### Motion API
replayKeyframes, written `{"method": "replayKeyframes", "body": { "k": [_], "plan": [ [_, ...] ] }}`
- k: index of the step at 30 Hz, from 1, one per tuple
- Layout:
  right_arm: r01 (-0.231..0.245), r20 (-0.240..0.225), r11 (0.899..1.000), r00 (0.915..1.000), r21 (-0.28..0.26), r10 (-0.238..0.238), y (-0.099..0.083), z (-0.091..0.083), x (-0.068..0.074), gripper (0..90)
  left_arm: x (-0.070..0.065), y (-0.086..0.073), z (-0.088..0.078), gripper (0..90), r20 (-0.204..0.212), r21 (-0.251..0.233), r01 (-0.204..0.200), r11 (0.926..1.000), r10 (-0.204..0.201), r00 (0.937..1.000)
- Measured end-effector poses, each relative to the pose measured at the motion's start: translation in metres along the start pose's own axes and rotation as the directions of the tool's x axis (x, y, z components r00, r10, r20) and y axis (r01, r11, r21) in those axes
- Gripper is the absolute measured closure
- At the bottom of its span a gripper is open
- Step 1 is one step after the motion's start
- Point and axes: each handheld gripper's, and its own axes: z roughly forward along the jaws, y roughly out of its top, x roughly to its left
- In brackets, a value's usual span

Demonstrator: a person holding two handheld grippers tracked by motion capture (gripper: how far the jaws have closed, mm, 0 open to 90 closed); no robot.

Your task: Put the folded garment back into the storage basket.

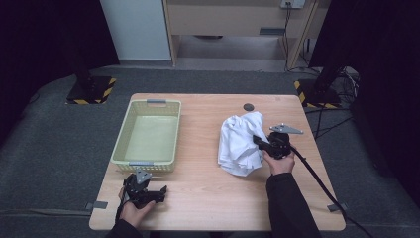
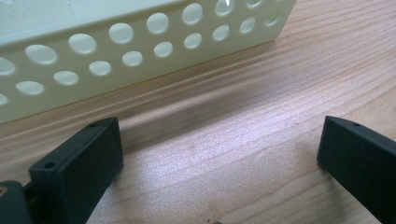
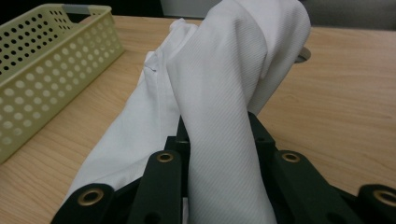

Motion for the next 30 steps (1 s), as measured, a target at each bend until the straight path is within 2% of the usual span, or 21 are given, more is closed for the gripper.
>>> {"method": "replayKeyframes", "body": {
  "k": [4, 12, 23, 30],
  "plan": [
    [0.022, -0.006, 1.000, 0.9997, -0.019, -0.022, 0.014, -0.005, 0.008, 72.9, 0.000, 0.000, 0.000, 0.0, 0.000, 0.000, 0.000, 1.0000, 0.000, 1.0000],
    [0.035, -0.022, 0.998, 0.9991, -0.056, -0.036, 0.034, -0.013, 0.021, 72.8, 0.000, 0.000, 0.000, 0.0, 0.000, 0.000, 0.000, 1.0000, 0.000, 1.0000],
    [0.052, -0.030, 0.994, 0.9981, -0.094, -0.055, 0.061, -0.017, 0.038, 72.8, 0.000, 0.000, 0.000, 0.0, 0.000, 0.001, -0.001, 1.0000, 0.001, 1.0000],
    [0.060, -0.035, 0.993, 0.9973, -0.105, -0.064, 0.072, -0.013, 0.051, 72.8, 0.000, 0.000, 0.000, 0.0, 0.000, 0.000, -0.001, 1.0000, 0.001, 1.0000]
  ]
}}
